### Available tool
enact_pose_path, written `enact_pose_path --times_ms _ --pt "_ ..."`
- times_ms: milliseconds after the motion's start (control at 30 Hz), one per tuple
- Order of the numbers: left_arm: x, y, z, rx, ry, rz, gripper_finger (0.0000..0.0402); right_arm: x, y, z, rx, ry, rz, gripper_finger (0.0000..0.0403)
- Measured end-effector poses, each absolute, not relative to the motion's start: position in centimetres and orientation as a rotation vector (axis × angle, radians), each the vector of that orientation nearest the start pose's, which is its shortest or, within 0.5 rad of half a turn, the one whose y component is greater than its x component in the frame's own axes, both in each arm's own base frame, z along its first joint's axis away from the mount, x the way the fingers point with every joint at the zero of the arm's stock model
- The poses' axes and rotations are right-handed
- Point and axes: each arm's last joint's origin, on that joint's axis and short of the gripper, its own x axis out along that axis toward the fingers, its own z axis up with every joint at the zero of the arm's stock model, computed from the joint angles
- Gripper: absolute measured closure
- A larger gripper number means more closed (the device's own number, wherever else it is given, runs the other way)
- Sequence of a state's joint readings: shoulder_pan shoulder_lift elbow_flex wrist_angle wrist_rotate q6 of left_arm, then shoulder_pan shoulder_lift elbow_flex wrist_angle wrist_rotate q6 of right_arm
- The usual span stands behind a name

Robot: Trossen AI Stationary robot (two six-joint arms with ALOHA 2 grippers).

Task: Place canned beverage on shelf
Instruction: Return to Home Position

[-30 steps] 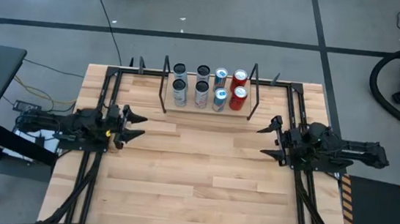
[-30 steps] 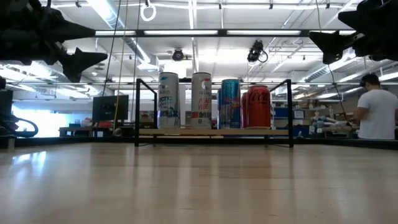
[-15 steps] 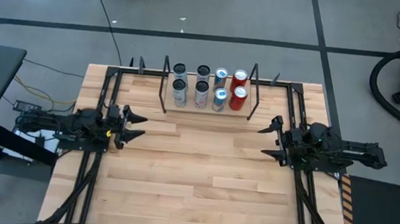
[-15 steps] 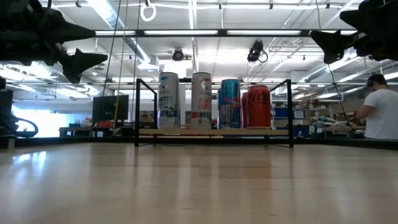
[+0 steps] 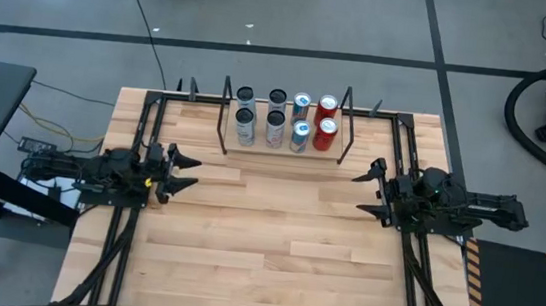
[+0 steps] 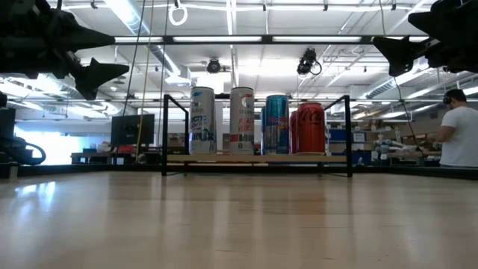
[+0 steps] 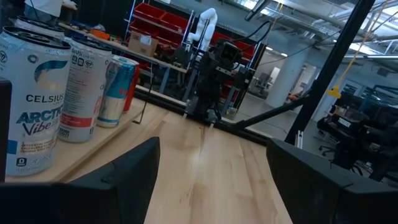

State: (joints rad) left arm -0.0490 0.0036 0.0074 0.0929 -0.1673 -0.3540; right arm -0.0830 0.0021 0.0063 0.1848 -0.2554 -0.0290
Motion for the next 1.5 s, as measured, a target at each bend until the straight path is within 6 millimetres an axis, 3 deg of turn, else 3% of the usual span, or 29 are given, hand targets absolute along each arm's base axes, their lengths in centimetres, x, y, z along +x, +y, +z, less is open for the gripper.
enact_pose_path --times_ms 633,1167,1500 --pt "9.7 0.1 17.4 -0.363 -0.117 0.109 0.0104 9.5 -0.1 18.3 -0.061 -0.189 0.169 0.0057" --pt "9.4 2.2 17.4 -0.349 -0.157 0.329 0.0104 9.5 -0.1 18.3 -0.061 -0.189 0.169 0.0057" --pt "9.4 2.4 17.4 -0.349 -0.158 0.348 0.0104 9.5 -0.1 18.3 -0.061 -0.189 0.169 0.0057"
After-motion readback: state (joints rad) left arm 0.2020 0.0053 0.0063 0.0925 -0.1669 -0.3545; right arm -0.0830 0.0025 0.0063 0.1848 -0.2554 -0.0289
